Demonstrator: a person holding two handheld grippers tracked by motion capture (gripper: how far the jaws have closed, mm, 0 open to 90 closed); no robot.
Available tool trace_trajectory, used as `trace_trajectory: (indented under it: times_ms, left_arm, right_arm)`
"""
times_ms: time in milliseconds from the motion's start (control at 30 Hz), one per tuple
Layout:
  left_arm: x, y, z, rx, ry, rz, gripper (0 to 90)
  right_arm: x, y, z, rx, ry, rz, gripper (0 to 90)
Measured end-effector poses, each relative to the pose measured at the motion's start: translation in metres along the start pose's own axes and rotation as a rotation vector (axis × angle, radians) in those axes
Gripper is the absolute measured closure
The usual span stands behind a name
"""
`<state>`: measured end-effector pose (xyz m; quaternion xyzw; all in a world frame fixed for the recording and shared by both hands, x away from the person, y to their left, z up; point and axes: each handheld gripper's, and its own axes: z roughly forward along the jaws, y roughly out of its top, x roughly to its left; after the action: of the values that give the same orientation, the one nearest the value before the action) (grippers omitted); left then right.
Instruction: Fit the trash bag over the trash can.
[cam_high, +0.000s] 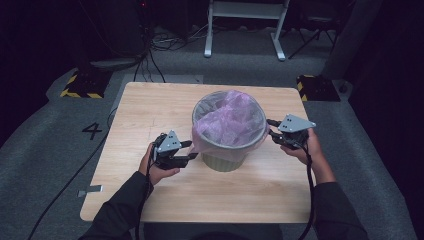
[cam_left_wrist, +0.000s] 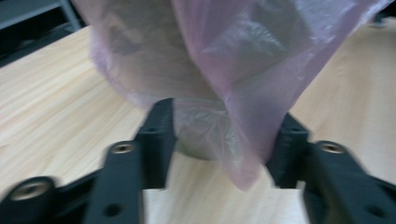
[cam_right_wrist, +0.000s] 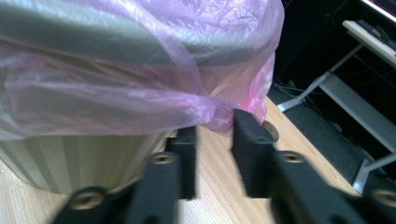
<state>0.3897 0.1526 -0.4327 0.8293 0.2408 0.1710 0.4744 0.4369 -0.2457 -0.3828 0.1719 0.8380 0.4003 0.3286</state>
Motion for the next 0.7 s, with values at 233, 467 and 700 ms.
trace_trajectory:
  times_ms: [233, 467, 700]
  left_arm:
    - [0.001, 0.000, -0.001, -0.008, -0.007, 0.027, 89.2]
    - [-0.003, -0.006, 0.004, 0.031, -0.050, 0.056, 89.9]
    - [-0.012, -0.010, 0.001, 0.058, -0.086, 0.117, 89.9]
  right_arm:
    - [0.006, -0.001, -0.005, -0.053, 0.017, -0.013, 90.0]
    - [0.013, -0.015, -0.003, -0.028, 0.067, 0.002, 90.0]
    - [0.031, -0.026, -0.011, -0.046, 0.090, -0.030, 90.0]
